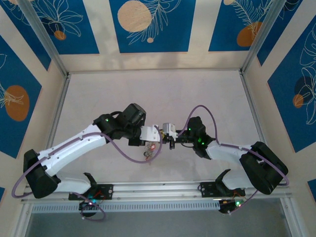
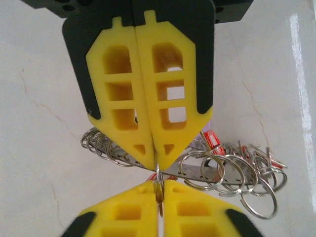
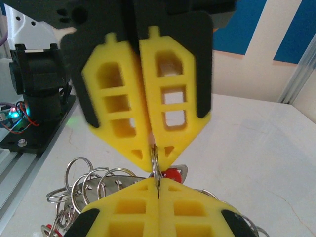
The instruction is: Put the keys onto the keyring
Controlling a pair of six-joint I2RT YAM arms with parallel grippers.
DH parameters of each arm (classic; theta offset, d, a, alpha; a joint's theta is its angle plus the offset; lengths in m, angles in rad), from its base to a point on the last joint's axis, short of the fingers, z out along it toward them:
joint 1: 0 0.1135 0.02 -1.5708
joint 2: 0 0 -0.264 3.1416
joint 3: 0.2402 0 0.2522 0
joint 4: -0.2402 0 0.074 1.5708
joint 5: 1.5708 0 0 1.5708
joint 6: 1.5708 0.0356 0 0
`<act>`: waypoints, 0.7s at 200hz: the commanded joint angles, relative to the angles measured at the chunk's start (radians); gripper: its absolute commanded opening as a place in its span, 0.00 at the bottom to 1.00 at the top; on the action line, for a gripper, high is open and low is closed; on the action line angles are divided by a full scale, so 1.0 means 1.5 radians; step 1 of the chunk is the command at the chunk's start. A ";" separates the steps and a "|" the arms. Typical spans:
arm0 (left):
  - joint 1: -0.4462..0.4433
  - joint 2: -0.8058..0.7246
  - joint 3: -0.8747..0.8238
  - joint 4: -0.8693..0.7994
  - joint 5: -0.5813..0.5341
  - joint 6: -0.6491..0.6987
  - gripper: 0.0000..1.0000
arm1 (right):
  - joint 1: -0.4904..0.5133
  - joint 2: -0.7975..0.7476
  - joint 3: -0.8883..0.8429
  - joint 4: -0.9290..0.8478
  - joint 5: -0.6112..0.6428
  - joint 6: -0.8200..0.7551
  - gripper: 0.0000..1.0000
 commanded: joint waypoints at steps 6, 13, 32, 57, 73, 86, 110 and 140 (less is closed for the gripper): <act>0.019 -0.051 -0.058 0.071 0.042 -0.019 0.21 | -0.007 -0.005 -0.014 0.096 -0.006 0.036 0.00; 0.030 -0.068 -0.080 0.088 0.050 -0.027 0.25 | -0.009 -0.006 -0.015 0.094 -0.010 0.036 0.00; 0.062 -0.117 -0.134 0.147 0.103 -0.051 0.30 | -0.011 -0.012 -0.014 0.079 -0.027 0.024 0.00; 0.087 -0.161 -0.196 0.267 0.159 -0.095 0.30 | -0.013 -0.013 -0.016 0.082 -0.034 0.017 0.00; 0.094 -0.171 -0.230 0.340 0.179 -0.123 0.30 | -0.013 -0.011 -0.017 0.087 -0.035 0.017 0.00; 0.095 -0.175 -0.250 0.382 0.190 -0.134 0.29 | -0.013 -0.010 -0.019 0.095 -0.033 0.019 0.00; 0.096 -0.186 -0.277 0.429 0.220 -0.145 0.29 | -0.013 -0.013 -0.025 0.097 -0.032 0.019 0.00; 0.097 -0.186 -0.287 0.423 0.238 -0.147 0.23 | -0.013 -0.018 -0.029 0.095 -0.034 0.016 0.00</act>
